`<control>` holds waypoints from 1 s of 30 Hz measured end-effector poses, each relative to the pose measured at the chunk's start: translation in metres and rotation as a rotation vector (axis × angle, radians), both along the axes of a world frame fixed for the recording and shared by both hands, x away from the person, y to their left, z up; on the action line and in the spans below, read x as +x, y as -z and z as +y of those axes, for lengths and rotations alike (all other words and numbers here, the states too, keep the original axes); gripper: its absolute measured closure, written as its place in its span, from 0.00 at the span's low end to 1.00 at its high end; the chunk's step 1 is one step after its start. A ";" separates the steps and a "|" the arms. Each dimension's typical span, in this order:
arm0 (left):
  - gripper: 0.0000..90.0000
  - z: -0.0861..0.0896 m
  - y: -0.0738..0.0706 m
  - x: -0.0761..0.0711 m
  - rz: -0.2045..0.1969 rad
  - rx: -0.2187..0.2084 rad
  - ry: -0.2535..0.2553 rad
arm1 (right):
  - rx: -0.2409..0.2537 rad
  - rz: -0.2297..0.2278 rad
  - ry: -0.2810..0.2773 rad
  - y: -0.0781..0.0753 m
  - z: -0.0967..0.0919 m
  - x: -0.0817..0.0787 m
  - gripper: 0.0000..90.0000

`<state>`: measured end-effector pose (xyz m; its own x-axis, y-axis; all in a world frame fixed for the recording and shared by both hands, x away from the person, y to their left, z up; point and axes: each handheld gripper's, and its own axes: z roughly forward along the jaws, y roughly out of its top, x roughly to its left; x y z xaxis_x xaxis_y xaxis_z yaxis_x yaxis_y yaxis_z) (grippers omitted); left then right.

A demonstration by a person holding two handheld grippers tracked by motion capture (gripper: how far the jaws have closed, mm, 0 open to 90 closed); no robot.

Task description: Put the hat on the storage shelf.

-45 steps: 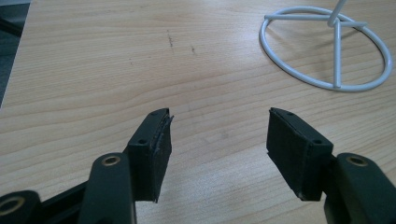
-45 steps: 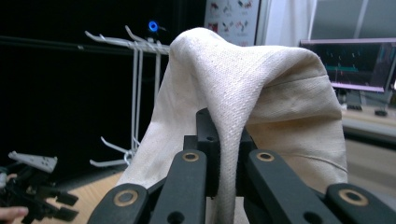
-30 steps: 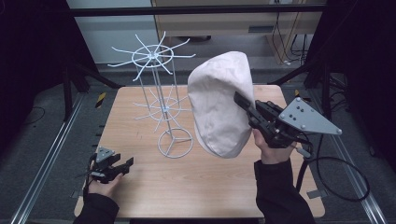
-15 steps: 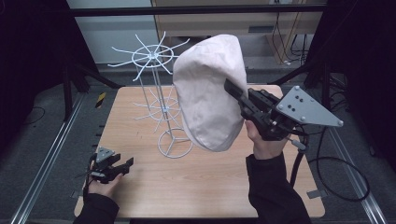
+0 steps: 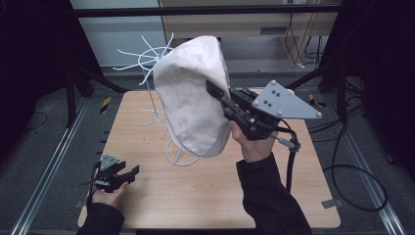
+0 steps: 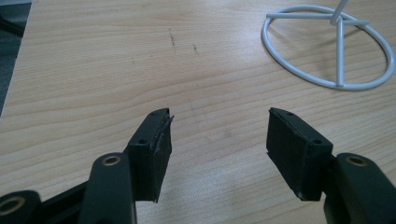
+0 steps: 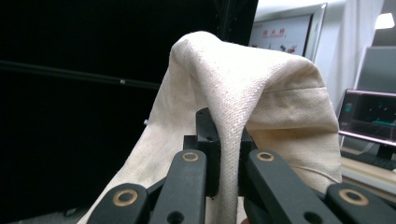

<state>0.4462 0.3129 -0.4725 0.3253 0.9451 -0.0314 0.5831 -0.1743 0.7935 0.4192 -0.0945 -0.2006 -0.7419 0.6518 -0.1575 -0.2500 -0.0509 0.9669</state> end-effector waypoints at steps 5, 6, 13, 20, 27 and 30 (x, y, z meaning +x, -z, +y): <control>0.44 0.000 0.000 0.000 0.000 0.001 -0.001 | -0.058 0.027 0.003 0.015 0.008 0.003 0.98; 0.44 0.000 0.000 0.000 -0.002 0.000 -0.003 | -0.065 0.028 -0.001 0.019 0.009 0.004 0.98; 0.44 -0.001 0.001 0.000 0.003 -0.003 -0.002 | -0.073 0.059 -0.005 0.038 0.008 0.003 0.96; 0.44 -0.001 0.001 0.000 0.003 -0.005 -0.004 | -0.096 0.113 -0.005 0.053 0.007 0.006 0.94; 0.44 -0.001 0.001 0.000 0.008 -0.001 0.001 | -0.112 0.160 0.005 0.066 0.004 0.011 0.91; 0.44 -0.001 0.001 0.000 0.007 0.000 0.000 | -0.116 0.176 0.005 0.069 0.003 0.012 0.89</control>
<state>0.4464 0.3114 -0.4733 0.3252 0.9450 -0.0337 0.5885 -0.1743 0.7895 0.4313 -0.0911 -0.2700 -0.7613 0.6406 -0.1003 -0.0770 0.0644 0.9950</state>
